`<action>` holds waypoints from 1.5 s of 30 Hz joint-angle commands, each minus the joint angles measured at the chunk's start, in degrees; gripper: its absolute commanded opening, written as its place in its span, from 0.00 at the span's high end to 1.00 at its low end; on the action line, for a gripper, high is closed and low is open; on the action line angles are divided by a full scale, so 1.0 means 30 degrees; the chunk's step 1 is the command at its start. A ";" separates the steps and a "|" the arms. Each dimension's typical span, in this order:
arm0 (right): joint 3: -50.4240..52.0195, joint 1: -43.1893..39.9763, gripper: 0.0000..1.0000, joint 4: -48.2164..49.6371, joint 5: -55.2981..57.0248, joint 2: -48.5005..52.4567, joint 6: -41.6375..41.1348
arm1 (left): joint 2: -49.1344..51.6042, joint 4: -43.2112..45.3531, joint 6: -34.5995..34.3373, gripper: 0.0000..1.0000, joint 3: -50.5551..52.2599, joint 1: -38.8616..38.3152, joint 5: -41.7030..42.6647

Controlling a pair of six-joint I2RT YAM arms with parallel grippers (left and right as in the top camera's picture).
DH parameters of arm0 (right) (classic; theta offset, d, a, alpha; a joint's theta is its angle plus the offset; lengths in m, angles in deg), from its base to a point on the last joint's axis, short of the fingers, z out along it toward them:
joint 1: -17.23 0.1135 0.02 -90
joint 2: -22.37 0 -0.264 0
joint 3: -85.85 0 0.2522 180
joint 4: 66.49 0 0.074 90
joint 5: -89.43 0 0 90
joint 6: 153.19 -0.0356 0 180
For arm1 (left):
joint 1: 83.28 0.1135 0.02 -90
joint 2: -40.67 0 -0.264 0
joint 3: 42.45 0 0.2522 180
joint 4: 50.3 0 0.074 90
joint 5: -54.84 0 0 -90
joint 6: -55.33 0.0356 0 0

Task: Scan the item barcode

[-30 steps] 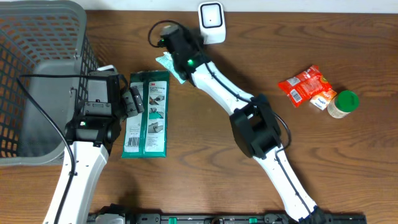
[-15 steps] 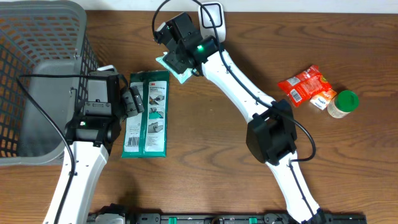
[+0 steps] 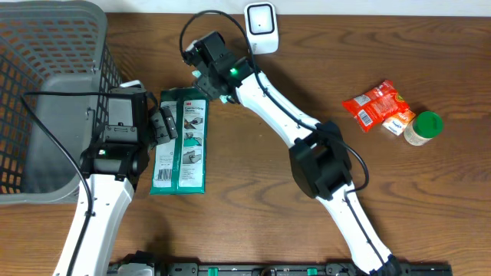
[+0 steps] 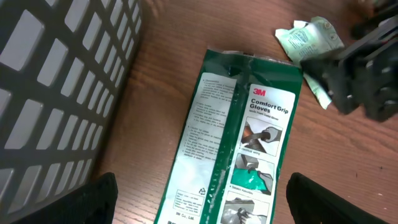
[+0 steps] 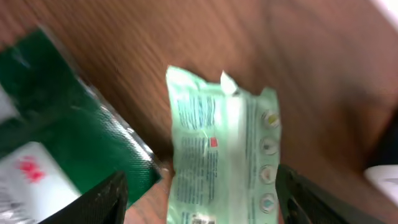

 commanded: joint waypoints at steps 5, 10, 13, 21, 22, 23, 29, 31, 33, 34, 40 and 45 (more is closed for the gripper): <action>0.0000 -0.1188 0.56 -0.0459 -0.0925 0.0976 -0.1872 | 0.0058 0.0007 0.0248 0.13 -0.0175 0.0058 -0.0248; -0.0015 -0.1253 0.74 -0.2317 -0.0925 0.0102 -0.1865 | 0.0058 0.0007 0.0248 0.12 -0.0175 0.0058 -0.0248; -0.0015 -0.1173 0.80 -0.4830 -0.0918 -0.1013 -0.1938 | 0.0058 0.0007 0.0248 0.13 -0.0175 0.0058 -0.0248; -0.0015 -0.0809 0.74 -1.1992 -0.1362 -0.2025 -0.3621 | 0.0058 0.0007 0.0248 0.12 -0.0175 0.0058 -0.0248; -0.0015 -0.0772 0.73 -1.2240 -0.1413 -0.2025 -0.3621 | 0.0058 0.0007 0.0248 0.13 -0.0175 0.0058 -0.0248; -0.0015 -0.0678 0.70 -1.2611 -0.1421 -0.2171 -0.3621 | 0.0058 0.0007 0.0248 0.13 -0.0175 0.0058 -0.0248; -0.0022 -0.1377 0.01 -1.2932 -0.2142 -0.5034 -0.3563 | 0.0058 0.0007 0.0248 0.13 -0.0175 0.0058 -0.0248; -0.0022 -0.2448 0.06 -1.2830 -0.3337 -0.5559 -0.3490 | 0.0058 0.0007 0.0248 0.13 -0.0175 0.0058 -0.0248; 0.0007 -0.4000 0.30 -1.2611 -0.6776 -0.5195 -0.2004 | 0.0058 0.0015 0.0240 0.13 -0.0175 0.0058 -0.0240; 0.0015 -0.4401 0.29 -1.2597 -0.7708 -0.4962 -0.1508 | 0.0058 0.0000 0.0240 0.13 -0.0175 0.0058 -0.0240; 0.0022 -0.5763 0.23 -1.1497 -1.1060 -0.2477 0.0976 | 0.0058 0.0189 0.0226 0.13 -0.0175 0.0058 -0.0233; 0.0022 -0.5297 0.47 -1.0958 -1.1497 -0.0452 0.1464 | 0.0051 0.1377 -0.0328 0.13 -0.0175 0.0058 0.0648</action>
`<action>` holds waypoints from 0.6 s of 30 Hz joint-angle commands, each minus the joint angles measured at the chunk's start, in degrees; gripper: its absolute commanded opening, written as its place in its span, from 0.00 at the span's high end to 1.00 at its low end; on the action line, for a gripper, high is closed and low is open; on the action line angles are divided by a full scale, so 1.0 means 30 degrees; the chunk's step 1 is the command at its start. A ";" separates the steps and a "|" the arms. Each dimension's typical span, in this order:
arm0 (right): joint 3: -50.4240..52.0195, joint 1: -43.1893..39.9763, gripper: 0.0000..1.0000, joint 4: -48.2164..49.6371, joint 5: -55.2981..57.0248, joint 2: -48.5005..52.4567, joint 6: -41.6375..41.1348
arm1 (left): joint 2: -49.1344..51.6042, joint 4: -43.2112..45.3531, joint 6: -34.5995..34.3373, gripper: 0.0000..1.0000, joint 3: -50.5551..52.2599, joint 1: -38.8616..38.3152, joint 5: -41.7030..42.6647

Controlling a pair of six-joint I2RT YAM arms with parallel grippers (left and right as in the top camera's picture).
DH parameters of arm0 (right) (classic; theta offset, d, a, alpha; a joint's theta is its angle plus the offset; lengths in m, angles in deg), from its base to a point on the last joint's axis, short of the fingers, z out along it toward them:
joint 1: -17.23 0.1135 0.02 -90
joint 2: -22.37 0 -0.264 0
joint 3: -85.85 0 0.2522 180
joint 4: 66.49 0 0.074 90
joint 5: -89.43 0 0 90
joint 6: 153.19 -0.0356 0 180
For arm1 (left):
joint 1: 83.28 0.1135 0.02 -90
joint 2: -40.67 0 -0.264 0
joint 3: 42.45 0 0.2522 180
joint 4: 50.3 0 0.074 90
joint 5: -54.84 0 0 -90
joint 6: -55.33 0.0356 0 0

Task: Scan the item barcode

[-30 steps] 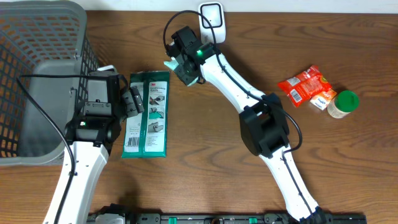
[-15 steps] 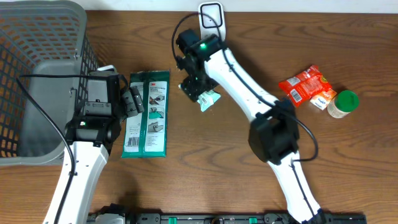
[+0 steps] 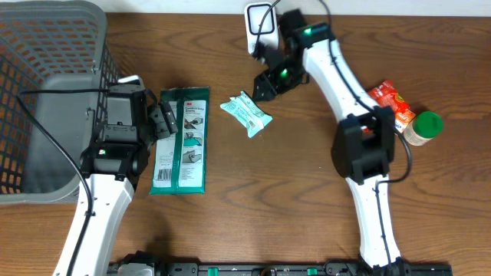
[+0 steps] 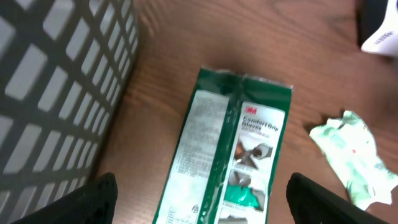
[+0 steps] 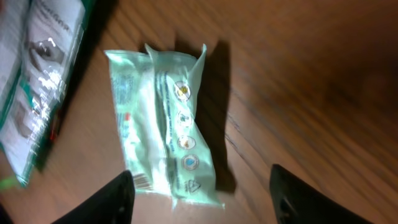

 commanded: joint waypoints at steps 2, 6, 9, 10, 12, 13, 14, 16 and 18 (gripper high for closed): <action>0.0015 0.0867 0.44 0.0211 -0.1443 0.1129 0.0874 | 0.0029 0.0197 -0.0168 0.13 -0.0175 0.0058 0.2419; 0.0015 0.1574 0.43 0.1013 -0.1443 0.1880 0.0852 | 0.0831 0.0350 -0.0153 0.25 -0.0138 -0.0131 0.7410; 0.0015 0.1807 0.63 0.0758 -0.1537 0.1931 0.0619 | 0.3111 0.1049 -0.0080 0.40 -0.0138 -0.0860 1.0557; 0.0015 0.1800 0.64 0.0619 -0.1581 0.1931 0.0452 | 0.3621 0.1311 -0.0080 0.43 -0.0138 -0.0984 1.1016; 0.0015 0.1668 0.64 -0.0182 -0.1931 0.1931 0.0335 | 0.5231 0.2484 -0.0080 0.45 -0.0138 -0.1260 1.3027; 0.0015 0.1545 0.66 -0.0670 -0.2157 0.1931 0.0357 | 0.5850 0.2973 -0.0087 0.47 -0.0138 -0.1333 1.3821; 0.0015 0.1435 0.69 -0.1020 -0.2441 0.1931 0.0386 | 0.6528 0.3461 -0.0087 0.48 -0.0146 -0.1384 1.4498; 0.0015 0.1107 0.74 -0.1807 -0.3723 0.1923 0.1115 | 0.7577 0.4007 -0.0095 0.49 -0.0146 -0.1399 1.4957; 0.0015 0.0838 0.77 -0.2259 -0.4583 0.1931 0.1610 | 0.8043 0.4109 -0.0087 0.49 -0.0146 -0.1392 1.4957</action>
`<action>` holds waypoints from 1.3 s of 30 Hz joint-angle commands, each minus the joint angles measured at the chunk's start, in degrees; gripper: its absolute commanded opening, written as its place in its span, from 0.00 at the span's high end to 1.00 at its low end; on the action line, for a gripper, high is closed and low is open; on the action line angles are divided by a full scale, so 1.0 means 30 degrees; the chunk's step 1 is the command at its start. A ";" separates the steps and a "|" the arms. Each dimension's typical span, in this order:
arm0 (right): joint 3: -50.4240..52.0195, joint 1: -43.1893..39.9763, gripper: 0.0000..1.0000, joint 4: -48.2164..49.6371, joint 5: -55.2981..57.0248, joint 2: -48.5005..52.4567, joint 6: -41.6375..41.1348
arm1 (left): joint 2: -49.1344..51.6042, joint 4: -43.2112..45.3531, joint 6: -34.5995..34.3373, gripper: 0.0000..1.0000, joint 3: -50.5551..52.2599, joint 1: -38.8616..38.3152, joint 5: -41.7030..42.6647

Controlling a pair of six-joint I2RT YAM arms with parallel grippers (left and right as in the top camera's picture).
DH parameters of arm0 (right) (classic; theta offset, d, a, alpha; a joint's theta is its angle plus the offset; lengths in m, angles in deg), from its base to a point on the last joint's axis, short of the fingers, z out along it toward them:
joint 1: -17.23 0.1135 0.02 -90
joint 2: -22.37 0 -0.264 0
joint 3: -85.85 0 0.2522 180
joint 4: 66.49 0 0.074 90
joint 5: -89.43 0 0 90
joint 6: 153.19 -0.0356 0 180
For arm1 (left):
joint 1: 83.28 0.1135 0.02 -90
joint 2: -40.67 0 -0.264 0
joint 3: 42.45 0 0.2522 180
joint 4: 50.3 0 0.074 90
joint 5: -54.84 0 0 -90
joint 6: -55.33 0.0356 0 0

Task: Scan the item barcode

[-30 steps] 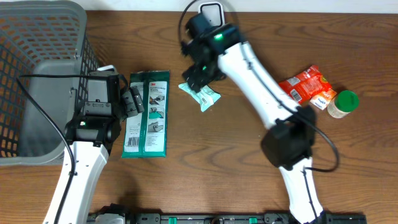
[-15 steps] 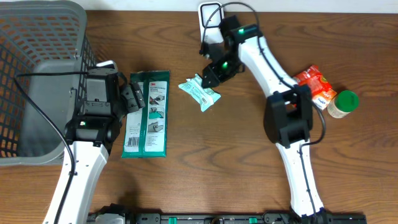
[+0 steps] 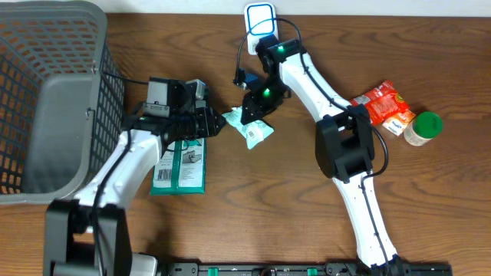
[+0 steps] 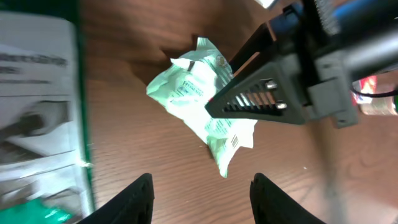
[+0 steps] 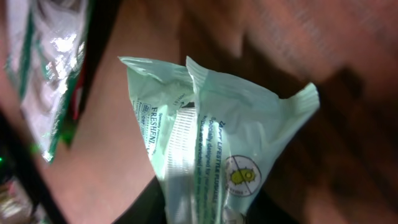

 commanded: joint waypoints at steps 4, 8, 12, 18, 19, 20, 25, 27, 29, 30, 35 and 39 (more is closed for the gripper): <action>0.0000 -0.0896 0.91 -0.0459 -0.2696 0.0117 0.1049 | 0.0233 0.0160 0.0051 0.49 -0.0131 0.0036 0.1814; -0.0080 -0.0911 0.99 -0.0357 -0.2805 -0.0546 0.1056 | -0.1107 0.0015 0.0401 0.49 -0.0131 0.0255 0.1501; -0.0080 -0.0838 0.99 0.0597 -0.0874 -0.2266 0.0357 | -0.2805 -0.0503 0.0401 0.49 -0.0131 0.1013 -0.0219; -0.0080 0.1122 0.99 0.4889 1.1227 -0.6535 -0.1428 | -0.5166 -0.1566 0.0408 0.39 -0.0131 0.2550 -0.5399; -0.0080 0.1894 0.99 0.6047 1.4207 -0.7169 -0.0969 | -0.5348 -0.1712 0.0408 0.36 -0.0131 0.2703 -0.6011; -0.0080 0.2324 0.99 0.6652 1.5708 -0.7388 -0.0554 | -0.5362 -0.1719 0.0408 0.34 -0.0131 0.2739 -0.6186; -0.0051 0.4459 0.99 1.0324 2.3802 -0.7198 0.4648 | -0.5253 -0.1712 0.0401 0.08 -0.0131 0.2747 -0.6295; -0.0051 0.4881 0.99 1.2167 2.6148 -0.6747 0.6739 | -0.5253 -0.1712 0.0401 0.09 -0.0124 0.2747 -0.6295; -0.0051 0.4962 0.99 1.4484 2.7525 -0.6178 0.8626 | -0.5253 -0.1712 0.0401 0.08 -0.0124 0.2747 -0.6295; -0.0051 0.4940 0.99 1.5511 2.7744 -0.5901 0.9377 | -0.5253 -0.1712 0.0401 0.08 -0.0131 0.2747 -0.6295; -0.0051 0.4546 0.99 2.0626 2.8064 -0.3993 1.2881 | -0.5253 -0.1712 0.0401 0.08 -0.0131 0.2747 -0.6295; -0.0051 0.4138 0.99 2.5383 2.8159 -0.1982 1.6021 | -0.5253 -0.1712 0.0401 0.08 -0.0131 0.2747 -0.6295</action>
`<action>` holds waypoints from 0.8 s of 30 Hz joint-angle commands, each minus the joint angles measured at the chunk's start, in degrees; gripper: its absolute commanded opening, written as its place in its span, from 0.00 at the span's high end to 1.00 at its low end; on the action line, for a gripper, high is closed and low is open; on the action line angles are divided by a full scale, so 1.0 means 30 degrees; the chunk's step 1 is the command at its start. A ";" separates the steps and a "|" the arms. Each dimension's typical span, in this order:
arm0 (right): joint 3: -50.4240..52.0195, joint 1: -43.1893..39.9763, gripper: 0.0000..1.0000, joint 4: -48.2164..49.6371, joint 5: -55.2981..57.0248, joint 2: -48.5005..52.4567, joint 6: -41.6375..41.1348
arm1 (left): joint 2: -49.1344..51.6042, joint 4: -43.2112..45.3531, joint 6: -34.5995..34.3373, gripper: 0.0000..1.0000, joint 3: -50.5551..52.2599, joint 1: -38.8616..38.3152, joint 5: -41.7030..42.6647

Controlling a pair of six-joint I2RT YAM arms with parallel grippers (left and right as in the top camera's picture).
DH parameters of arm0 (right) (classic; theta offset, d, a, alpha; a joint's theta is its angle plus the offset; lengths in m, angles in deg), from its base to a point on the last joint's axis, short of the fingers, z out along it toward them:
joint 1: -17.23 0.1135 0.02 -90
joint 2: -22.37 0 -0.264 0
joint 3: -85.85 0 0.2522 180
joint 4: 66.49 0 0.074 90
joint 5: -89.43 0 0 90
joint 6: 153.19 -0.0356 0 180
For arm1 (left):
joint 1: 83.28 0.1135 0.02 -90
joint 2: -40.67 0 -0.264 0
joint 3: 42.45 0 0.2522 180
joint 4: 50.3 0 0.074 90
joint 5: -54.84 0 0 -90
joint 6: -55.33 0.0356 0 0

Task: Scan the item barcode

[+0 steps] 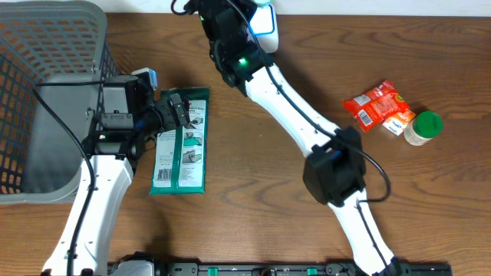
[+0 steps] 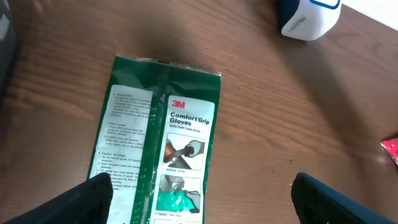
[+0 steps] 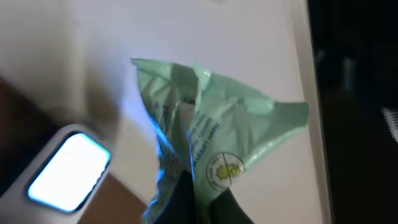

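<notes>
A pale green wipes packet (image 3: 211, 124) hangs in the air, with my right gripper (image 3: 208, 193) shut on its lower edge. Blue light falls on the packet's left side. The white scanner (image 3: 65, 171) stands just to its lower left with its face lit. From overhead, my right gripper (image 1: 222, 23) is at the table's back edge beside the scanner (image 1: 262, 19); the packet cannot be made out there. My left gripper (image 2: 202, 208) is open and holds nothing, above the green 3M glove pack (image 2: 158, 155).
A grey basket (image 1: 46, 77) fills the left side. The glove pack (image 1: 181, 142) lies flat next to it. A red snack packet (image 1: 376, 103), a small box and a green-lidded jar (image 1: 423, 126) sit at the right.
The pale green packet was on the table with both grippers at it. Now my right gripper holds it up by the scanner, and my left gripper is back over the glove pack.
My right gripper was over the packet beside the glove pack's top end. Then the packet lay mid-table with the right gripper apart from it. Both grippers then met at the packet. Now the right holds it at the lit scanner.
</notes>
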 commanded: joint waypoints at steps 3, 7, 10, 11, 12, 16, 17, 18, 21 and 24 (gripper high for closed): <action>-0.0066 -0.0685 0.99 0.5785 0.0801 0.2820 0.5005 | -0.0102 -0.0015 0.0248 0.08 -0.0131 0.0058 -0.0160; -0.0066 -0.1137 0.99 0.7257 -0.0226 0.4226 0.5457 | -0.0102 -0.0007 0.0248 0.07 -0.0131 0.0058 -0.0160; -0.0066 -0.1239 0.99 0.6645 -0.0801 0.4787 0.4379 | -0.0102 -0.0015 0.0248 0.08 -0.0131 0.0058 -0.0160; -0.0051 -0.1246 0.99 0.6375 -0.1042 0.4860 0.3978 | -0.0102 -0.0015 0.0248 0.08 -0.0131 0.0058 -0.0160; -0.0051 -0.1268 0.99 0.5858 -0.1479 0.4954 0.3483 | -0.0102 -0.0015 0.0248 0.07 -0.0124 0.0058 -0.0160; -0.0051 -0.1348 0.99 0.4342 -0.2470 0.5020 0.1581 | -0.0102 -0.0015 0.0248 0.07 -0.0131 0.0058 -0.0160; -0.0051 -0.1399 0.99 0.4197 -0.2645 0.5020 0.1093 | -0.0102 -0.0015 0.0248 0.07 -0.0124 0.0058 -0.0160; -0.0051 -0.1413 0.99 0.4233 -0.2659 0.5020 0.1107 | -0.0102 -0.0015 0.0248 0.07 -0.0131 0.0058 -0.0160; -0.0051 -0.1472 0.99 0.4590 -0.2856 0.5020 0.2572 | -0.0102 -0.0015 0.0248 0.07 -0.0131 0.0058 -0.0160; -0.0051 -0.1479 0.99 0.6156 -0.2637 0.5020 0.5654 | -0.0102 -0.0015 0.0248 0.07 -0.0131 0.0058 -0.0160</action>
